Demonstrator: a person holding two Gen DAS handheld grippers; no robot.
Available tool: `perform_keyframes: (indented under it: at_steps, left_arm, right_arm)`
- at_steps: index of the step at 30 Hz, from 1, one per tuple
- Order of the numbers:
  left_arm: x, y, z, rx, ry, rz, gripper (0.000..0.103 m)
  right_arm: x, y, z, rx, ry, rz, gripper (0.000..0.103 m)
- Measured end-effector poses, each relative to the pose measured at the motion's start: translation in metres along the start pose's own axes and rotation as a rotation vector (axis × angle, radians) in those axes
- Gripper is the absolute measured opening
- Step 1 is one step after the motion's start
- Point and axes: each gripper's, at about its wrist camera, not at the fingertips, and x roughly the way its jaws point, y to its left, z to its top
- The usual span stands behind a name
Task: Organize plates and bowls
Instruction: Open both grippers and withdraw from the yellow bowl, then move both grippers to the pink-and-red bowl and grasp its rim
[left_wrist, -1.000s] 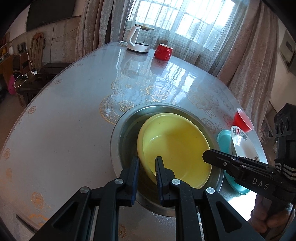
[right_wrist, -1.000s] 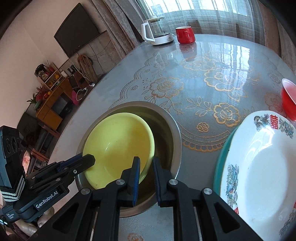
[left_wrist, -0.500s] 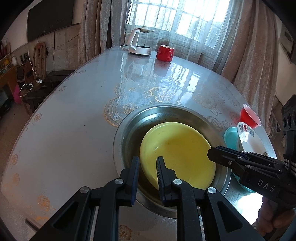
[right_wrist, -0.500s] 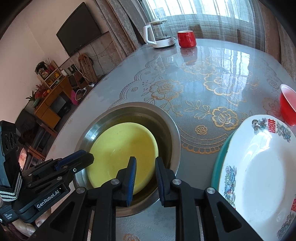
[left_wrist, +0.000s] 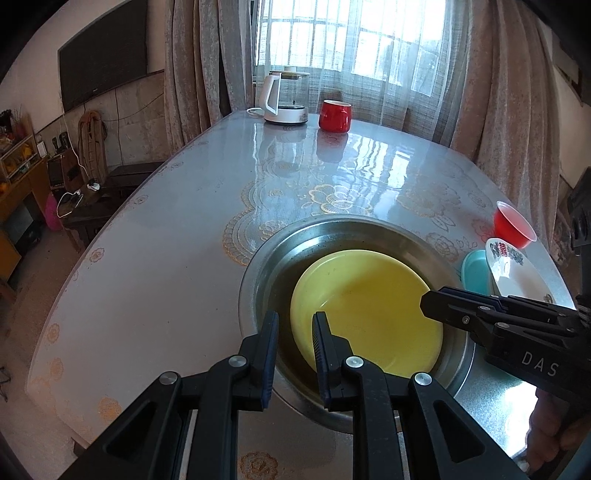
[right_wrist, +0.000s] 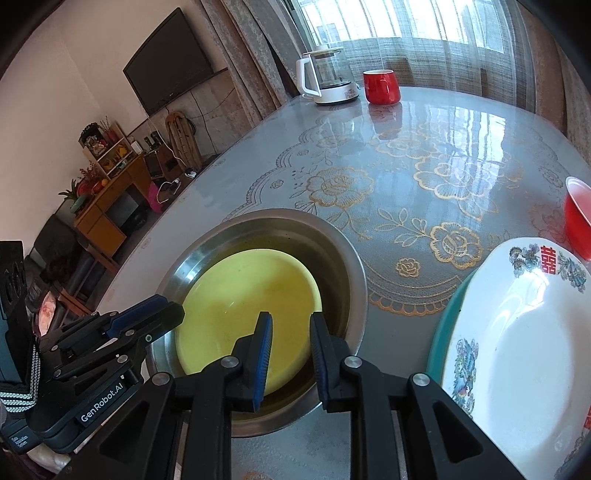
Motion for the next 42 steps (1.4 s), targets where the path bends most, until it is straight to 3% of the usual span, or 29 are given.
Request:
perform_keyframes:
  at_steps: [8,16,31,42]
  left_arm:
    - [-0.006,-0.006,0.003,0.01,-0.025,0.004,0.019]
    - [-0.012,-0.022,0.006,0.046,-0.042,-0.024,0.019]
    - [-0.011,-0.078,0.022,0.16,-0.063,-0.086,0.019]
    - [-0.004,-0.128,0.04,0.254,-0.074,-0.13,0.021]
  right_arm:
    - [-0.019,0.002,-0.002,0.004,-0.081,0.025,0.021]
    - [-0.045,-0.01,-0.001,0.033,-0.152,-0.005,0.021]
    - [-0.091,-0.078,-0.008,0.208,-0.235,-0.101,0.022]
    - [-0.127,-0.15,-0.015,0.34,-0.293,-0.213,0.022]
